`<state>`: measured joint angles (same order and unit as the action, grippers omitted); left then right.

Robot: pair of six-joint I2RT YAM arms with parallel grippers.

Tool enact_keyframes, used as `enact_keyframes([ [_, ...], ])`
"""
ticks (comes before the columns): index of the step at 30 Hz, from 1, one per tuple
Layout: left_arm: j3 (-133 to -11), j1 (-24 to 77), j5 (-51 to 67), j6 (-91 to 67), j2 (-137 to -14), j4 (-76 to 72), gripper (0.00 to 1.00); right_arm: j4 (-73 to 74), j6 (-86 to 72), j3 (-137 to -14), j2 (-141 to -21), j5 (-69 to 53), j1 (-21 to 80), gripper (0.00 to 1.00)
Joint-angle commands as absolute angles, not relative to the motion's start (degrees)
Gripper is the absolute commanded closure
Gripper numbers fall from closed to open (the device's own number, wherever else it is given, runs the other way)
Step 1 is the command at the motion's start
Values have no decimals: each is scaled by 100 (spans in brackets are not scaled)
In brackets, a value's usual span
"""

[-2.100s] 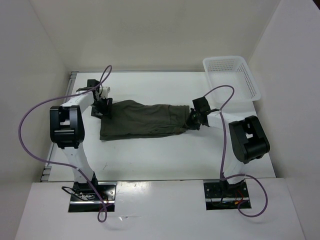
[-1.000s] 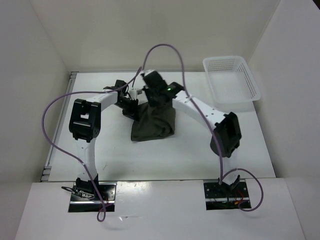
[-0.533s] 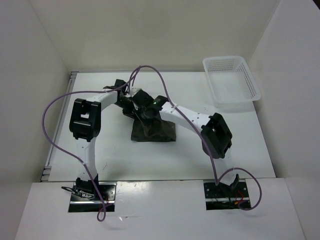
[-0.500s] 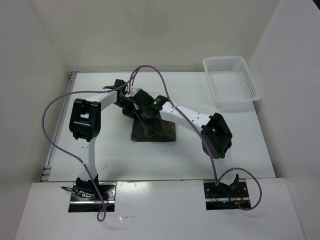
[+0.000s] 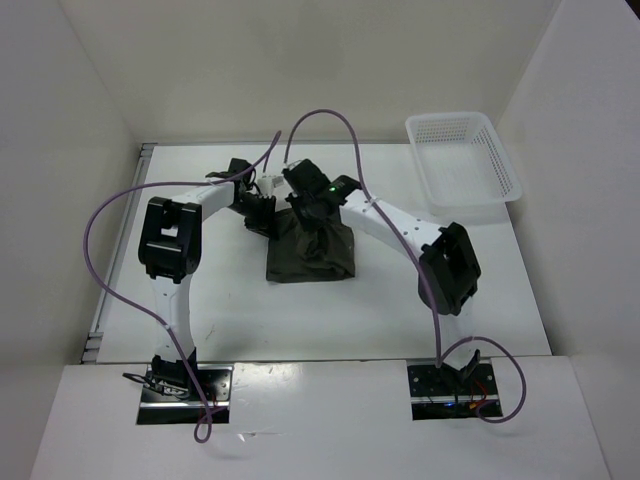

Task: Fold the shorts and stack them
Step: Fold the shorts

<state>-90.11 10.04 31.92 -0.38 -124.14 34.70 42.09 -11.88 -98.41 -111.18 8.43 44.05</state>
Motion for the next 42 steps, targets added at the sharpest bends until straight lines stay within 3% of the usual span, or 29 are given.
enact_keyframes([
  [1, -8974, 984, 3287, 0, -12252, 3454, 89, 4236, -1037, -10397, -11609, 932, 4781, 100],
  [5, -9035, 984, 3235, 0, -12199, 3454, 85, 4298, -871, -10766, -11961, 792, 5062, 98],
  [6, -9035, 984, 3147, 0, -12199, 3454, 83, 4298, -766, -10767, -12014, 713, 5115, 93],
  [7, -9096, 984, 3077, 0, -12199, 3454, 71, 4298, -695, -10862, -12093, 616, 5237, 75],
  [9, -9166, 914, 2822, 0, -12199, 3507, 62, 4246, -572, -10942, -12094, 396, 5343, 54],
  [12, -9167, 625, 2698, 0, -12024, 3507, 44, 3913, -623, -10786, -11823, 158, 5344, 41],
  [18, -9167, 193, 2532, 0, -11717, 3507, 33, 2665, -764, -9742, -10628, -185, 5344, 26],
  [22, -9167, 79, 2531, 0, -11330, 3507, 30, 2127, -1316, -9072, -9994, -44, 4985, 32],
  [28, -9561, 272, 3233, 0, -10986, 3883, 21, 2311, -2029, -8148, -9756, 562, 4491, 61],
  [33, -9615, 571, 3831, 0, -11039, 4051, 16, 2627, -2311, -7822, -10239, 546, 4280, 87],
  [36, -9362, 896, 3640, 0, -11101, 4113, 16, 2514, -2373, -7515, -10310, 439, 4280, 95],
  [42, -8641, 1467, 2551, 0, -11399, 3754, 19, 2312, -2549, -7014, -10424, 229, 4280, 99],
])
